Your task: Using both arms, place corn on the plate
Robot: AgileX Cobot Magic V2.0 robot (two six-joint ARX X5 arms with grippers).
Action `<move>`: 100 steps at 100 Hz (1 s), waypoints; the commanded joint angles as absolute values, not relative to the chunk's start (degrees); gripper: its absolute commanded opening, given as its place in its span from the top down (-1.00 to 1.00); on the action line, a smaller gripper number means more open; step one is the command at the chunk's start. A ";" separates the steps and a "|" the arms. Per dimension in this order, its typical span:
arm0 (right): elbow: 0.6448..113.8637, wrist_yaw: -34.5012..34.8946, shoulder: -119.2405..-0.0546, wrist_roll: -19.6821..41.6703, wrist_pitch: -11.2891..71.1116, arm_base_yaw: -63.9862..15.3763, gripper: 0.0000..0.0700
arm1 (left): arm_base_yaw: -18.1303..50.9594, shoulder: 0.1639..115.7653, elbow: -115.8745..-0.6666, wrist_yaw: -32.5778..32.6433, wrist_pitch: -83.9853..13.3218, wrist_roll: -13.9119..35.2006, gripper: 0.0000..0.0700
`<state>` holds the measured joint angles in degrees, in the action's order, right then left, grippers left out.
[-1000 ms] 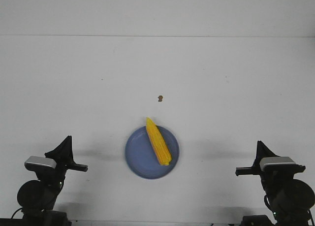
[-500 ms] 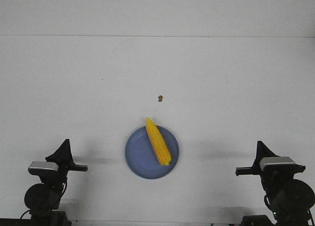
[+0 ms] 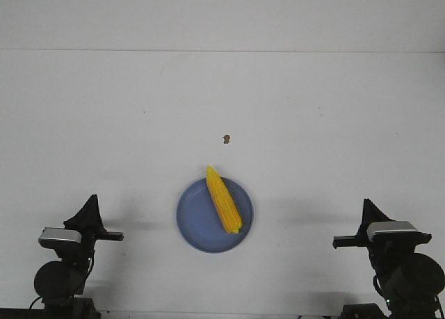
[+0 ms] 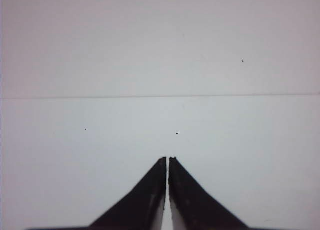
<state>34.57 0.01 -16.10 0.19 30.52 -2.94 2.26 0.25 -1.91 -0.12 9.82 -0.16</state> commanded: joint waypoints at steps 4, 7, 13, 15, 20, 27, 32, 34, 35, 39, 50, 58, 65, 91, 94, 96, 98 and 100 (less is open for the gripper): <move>35.20 -0.03 -16.10 0.19 29.61 -2.92 0.96 | 2.22 0.19 -0.80 -0.01 10.39 -0.67 0.96; 35.20 -0.01 -16.10 0.19 29.61 -2.92 0.96 | 2.24 0.19 -0.80 -0.01 10.39 -0.67 0.96; 35.20 -0.03 -16.10 0.19 29.61 -2.92 0.96 | 2.24 0.19 -0.80 -0.01 10.39 -0.67 0.96; 35.20 -0.03 -16.12 0.19 29.61 -2.92 0.96 | 2.28 0.19 -0.80 -0.01 10.39 -0.67 0.96; 35.20 -0.01 -16.10 0.19 29.61 -2.92 0.96 | 2.31 0.19 -0.80 -0.01 10.39 -0.67 0.96; 35.20 -0.03 -16.10 0.19 29.61 -2.92 0.96 | 2.31 0.19 -0.80 -0.01 10.39 -0.67 0.96; 35.18 -0.03 -16.10 0.19 29.61 -2.92 0.96 | 2.31 0.19 -0.80 -0.01 10.39 -0.67 0.96; 35.20 -0.03 -16.10 0.19 29.61 -2.92 0.96 | 2.31 0.19 -0.80 -0.01 10.39 -0.67 0.96; 35.20 -0.03 -16.10 0.19 29.61 -2.92 0.96 | 2.31 0.19 -0.80 -0.01 10.39 -0.67 0.96; 35.20 -0.03 -16.10 0.19 29.61 -2.92 0.96 | 2.31 0.19 -0.80 -0.01 10.39 -0.67 0.96; 35.20 -0.01 -16.10 0.19 29.61 -2.92 0.96 | 2.31 0.19 -0.80 -0.01 10.39 -0.67 0.96; 35.20 -0.03 -16.10 0.19 29.58 -2.92 0.96 | 2.31 0.19 -0.80 -0.01 10.39 -0.67 0.96; 35.14 -0.05 -16.05 0.16 29.39 -2.92 0.96 | 2.31 0.19 -0.80 -0.01 10.39 -0.67 0.96; 30.44 -0.05 -13.39 -0.93 21.63 -2.92 0.96 | 2.31 0.19 -0.80 -0.01 10.39 -0.67 0.96; 29.19 -0.10 -12.60 -0.91 20.12 -2.90 0.96 | 2.31 0.19 -0.80 -0.01 10.39 -0.67 0.96; 28.34 -0.10 -12.05 -0.93 19.20 -2.87 0.96 | 2.31 0.19 -0.80 -0.01 10.39 -0.67 0.96; 27.46 -0.08 -11.53 -0.93 18.20 -2.85 0.96 | 2.31 0.19 -0.80 -0.01 10.39 -0.67 0.96; 26.57 -0.10 -11.05 -0.91 17.12 -2.85 0.96 | 2.31 0.19 -0.80 -0.01 10.39 -0.67 0.96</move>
<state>28.34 -0.01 -11.99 -0.25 19.70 -2.94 2.28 0.25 -1.91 -0.12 9.82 -0.16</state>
